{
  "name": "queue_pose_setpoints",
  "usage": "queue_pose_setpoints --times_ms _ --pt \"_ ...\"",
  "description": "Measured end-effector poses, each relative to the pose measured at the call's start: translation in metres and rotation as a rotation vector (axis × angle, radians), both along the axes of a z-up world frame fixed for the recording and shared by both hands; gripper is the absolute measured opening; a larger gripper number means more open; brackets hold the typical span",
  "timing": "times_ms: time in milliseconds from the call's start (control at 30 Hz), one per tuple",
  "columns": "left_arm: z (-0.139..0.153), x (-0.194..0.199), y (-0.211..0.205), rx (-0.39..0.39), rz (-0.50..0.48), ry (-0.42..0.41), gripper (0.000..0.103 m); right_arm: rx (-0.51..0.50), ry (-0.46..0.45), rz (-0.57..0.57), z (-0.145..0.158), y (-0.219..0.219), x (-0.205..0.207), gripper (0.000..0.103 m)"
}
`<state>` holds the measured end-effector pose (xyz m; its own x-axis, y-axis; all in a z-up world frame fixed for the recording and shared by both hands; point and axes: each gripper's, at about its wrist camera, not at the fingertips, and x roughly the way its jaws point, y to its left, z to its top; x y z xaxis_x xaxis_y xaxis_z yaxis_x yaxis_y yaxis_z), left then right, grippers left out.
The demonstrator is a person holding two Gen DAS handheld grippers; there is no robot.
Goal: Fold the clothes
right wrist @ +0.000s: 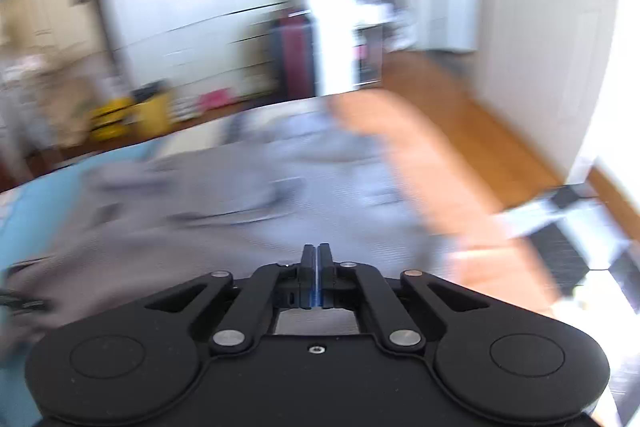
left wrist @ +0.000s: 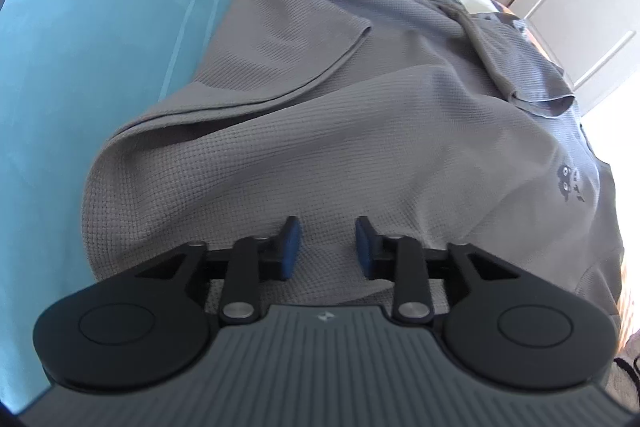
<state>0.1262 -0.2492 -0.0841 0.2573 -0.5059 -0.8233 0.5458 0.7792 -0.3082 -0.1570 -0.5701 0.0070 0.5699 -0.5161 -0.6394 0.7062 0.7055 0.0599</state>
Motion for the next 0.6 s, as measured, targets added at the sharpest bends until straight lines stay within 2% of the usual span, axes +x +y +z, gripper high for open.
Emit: queue_pose_setpoints --times_ms 33,67,133,200,300,400,500,600 --pt "0.004 -0.004 -0.002 -0.008 -0.019 -0.013 0.036 0.000 -0.012 -0.069 0.002 -0.012 -0.014 0.061" --pt "0.008 -0.009 -0.004 -0.017 -0.039 -0.024 0.039 0.014 -0.051 -0.126 0.005 -0.023 -0.031 0.073" --pt "0.016 -0.021 -0.010 -0.032 -0.091 -0.046 0.044 0.056 -0.183 -0.194 0.009 -0.036 -0.064 0.077" --pt "0.025 -0.035 -0.019 -0.039 -0.170 -0.074 0.049 0.124 -0.267 -0.241 0.007 -0.047 -0.086 0.078" --pt "0.033 -0.062 -0.038 -0.035 -0.317 -0.102 0.057 0.203 -0.291 -0.308 -0.008 -0.057 -0.097 0.078" --pt "0.028 -0.086 -0.059 -0.017 -0.436 -0.091 0.059 0.218 -0.323 -0.326 -0.013 -0.059 -0.097 0.078" --pt "0.012 -0.109 -0.078 0.075 -0.537 -0.101 0.061 0.248 -0.334 -0.329 -0.018 -0.061 -0.100 0.081" --pt "-0.004 -0.123 -0.092 0.182 -0.595 -0.143 0.066 0.280 -0.316 -0.310 -0.023 -0.065 -0.099 0.082"
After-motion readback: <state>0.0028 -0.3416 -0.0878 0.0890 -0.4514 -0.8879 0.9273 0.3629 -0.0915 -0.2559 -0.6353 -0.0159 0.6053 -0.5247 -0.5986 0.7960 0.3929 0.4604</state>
